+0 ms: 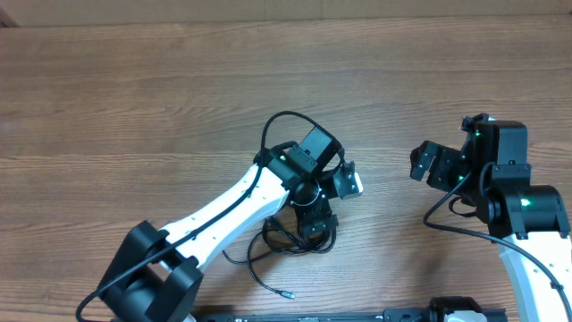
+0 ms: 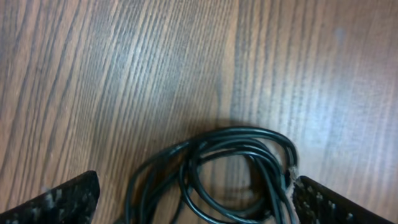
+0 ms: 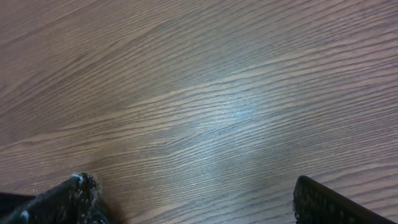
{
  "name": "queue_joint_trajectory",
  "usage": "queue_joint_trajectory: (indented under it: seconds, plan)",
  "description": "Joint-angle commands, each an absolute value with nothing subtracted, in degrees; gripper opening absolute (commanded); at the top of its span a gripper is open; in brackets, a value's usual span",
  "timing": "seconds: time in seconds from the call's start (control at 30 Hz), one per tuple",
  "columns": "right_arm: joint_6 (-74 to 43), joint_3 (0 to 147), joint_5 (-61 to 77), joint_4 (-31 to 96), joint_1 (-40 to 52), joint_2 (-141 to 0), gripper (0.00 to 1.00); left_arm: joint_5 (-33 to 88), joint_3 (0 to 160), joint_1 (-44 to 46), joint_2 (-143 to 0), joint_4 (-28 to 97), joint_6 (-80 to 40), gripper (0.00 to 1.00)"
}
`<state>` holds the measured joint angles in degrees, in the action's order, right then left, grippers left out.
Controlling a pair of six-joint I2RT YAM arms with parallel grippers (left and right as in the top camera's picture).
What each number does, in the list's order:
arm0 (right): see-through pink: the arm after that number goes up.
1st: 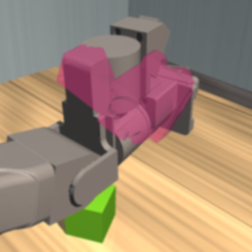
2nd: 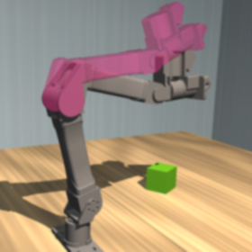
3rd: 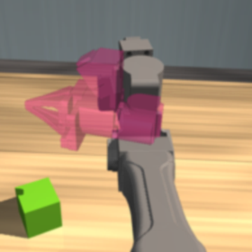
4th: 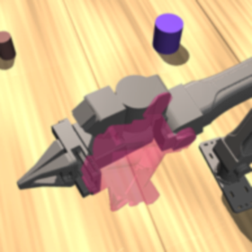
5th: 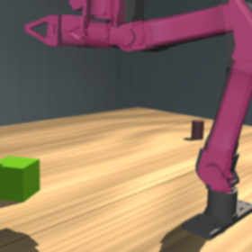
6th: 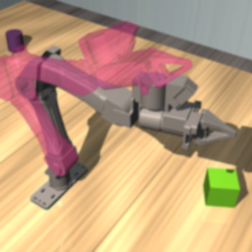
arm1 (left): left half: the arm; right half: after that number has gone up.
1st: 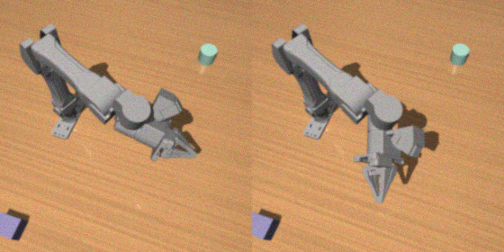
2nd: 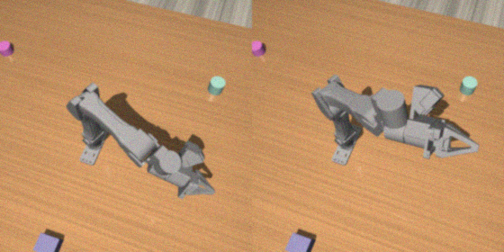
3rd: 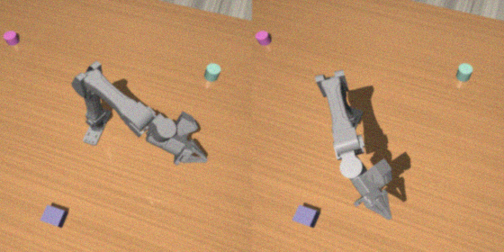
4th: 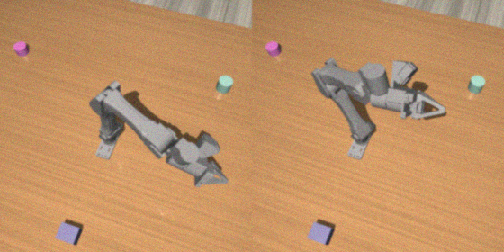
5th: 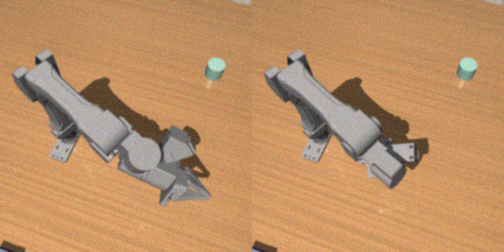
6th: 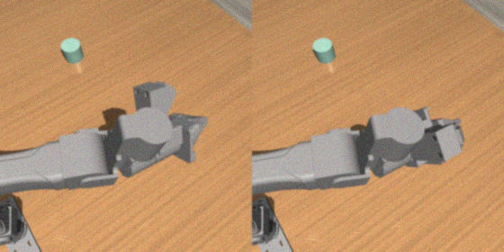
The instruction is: Untangle cables
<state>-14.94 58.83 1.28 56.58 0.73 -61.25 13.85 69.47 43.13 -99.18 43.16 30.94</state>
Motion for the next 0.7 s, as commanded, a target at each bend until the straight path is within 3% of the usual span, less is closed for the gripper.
queue_joint_trajectory:
  seconds: [0.0,0.3,0.47,0.57,0.63,0.67]
  plan:
    - [-14.55,58.94,1.63,56.58,0.67,-60.62,1.00,12.93,68.88,42.76,-102.00,42.09,33.87,0.94]
    - [-14.52,58.94,1.63,56.73,0.67,-60.62,1.00,13.54,68.88,42.68,-108.68,41.28,33.21,0.88]
    - [-14.52,58.94,1.63,56.73,0.67,-60.62,1.00,13.54,68.88,42.68,-110.26,39.42,33.19,0.77]
    - [-14.52,58.94,1.63,56.75,0.67,-60.62,1.00,13.56,68.88,42.68,-110.28,38.35,33.19,0.57]
    - [-14.52,58.94,1.63,56.75,0.67,-60.62,1.00,13.54,68.88,42.68,-110.28,38.02,33.19,0.30]
    - [-14.52,58.94,1.61,56.75,0.67,-60.62,1.00,13.56,68.88,42.68,-110.28,37.87,33.15,0.11]
